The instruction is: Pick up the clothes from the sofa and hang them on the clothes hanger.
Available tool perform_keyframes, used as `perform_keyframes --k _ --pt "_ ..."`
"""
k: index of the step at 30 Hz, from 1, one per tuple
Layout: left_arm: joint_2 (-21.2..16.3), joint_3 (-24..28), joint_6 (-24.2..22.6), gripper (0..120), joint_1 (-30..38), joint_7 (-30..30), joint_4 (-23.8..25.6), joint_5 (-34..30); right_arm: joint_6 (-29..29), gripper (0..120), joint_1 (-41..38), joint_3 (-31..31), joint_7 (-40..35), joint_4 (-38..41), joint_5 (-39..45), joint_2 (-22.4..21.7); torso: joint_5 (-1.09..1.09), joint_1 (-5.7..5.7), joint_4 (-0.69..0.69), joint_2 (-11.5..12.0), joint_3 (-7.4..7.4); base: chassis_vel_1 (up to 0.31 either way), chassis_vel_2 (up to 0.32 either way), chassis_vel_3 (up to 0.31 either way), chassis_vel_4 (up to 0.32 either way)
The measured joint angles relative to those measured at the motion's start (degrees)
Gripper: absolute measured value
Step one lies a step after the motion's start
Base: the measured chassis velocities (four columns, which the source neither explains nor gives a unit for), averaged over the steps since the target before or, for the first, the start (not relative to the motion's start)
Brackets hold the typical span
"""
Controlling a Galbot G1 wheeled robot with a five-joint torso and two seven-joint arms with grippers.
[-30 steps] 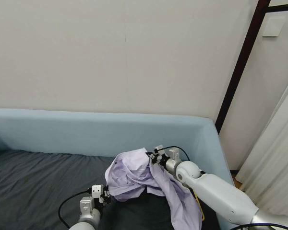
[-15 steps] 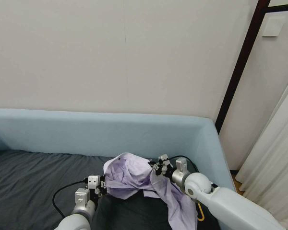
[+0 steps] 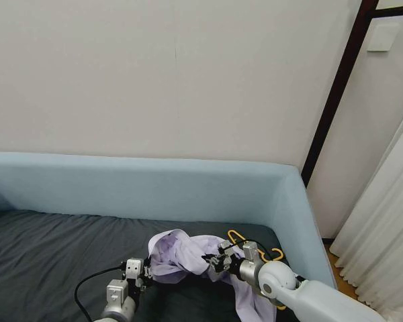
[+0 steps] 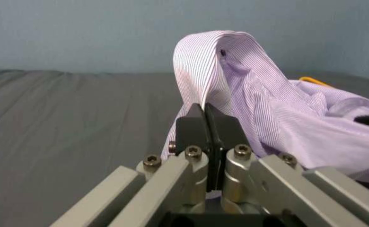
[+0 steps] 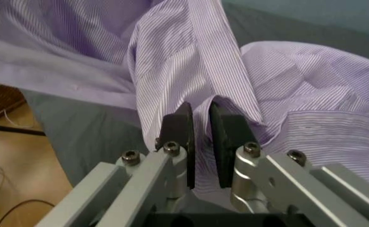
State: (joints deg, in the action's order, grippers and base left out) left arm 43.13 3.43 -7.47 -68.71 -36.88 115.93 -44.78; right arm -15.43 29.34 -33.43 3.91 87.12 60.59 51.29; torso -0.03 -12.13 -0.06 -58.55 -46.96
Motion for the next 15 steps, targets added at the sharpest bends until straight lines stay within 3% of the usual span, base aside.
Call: perform_keyframes --k 5,15 --pt "0.32 0.31 0.09 0 0.54 0.02 -0.43 0.14 0.01 0 0.00 -0.40 0.43 0.14 0.58 -0.76 0.00 0.00 -0.02 0.00 0.00 0.000 0.000 0.000 0.000" --pt "-0.42 0.13 1.80 0 0.35 1.21 -0.98 3.52 2.61 0 -0.07 1.19 -0.06 -0.06 1.32 -0.43 0.00 0.00 0.00 0.00 0.00 0.000 0.000 0.000 0.000"
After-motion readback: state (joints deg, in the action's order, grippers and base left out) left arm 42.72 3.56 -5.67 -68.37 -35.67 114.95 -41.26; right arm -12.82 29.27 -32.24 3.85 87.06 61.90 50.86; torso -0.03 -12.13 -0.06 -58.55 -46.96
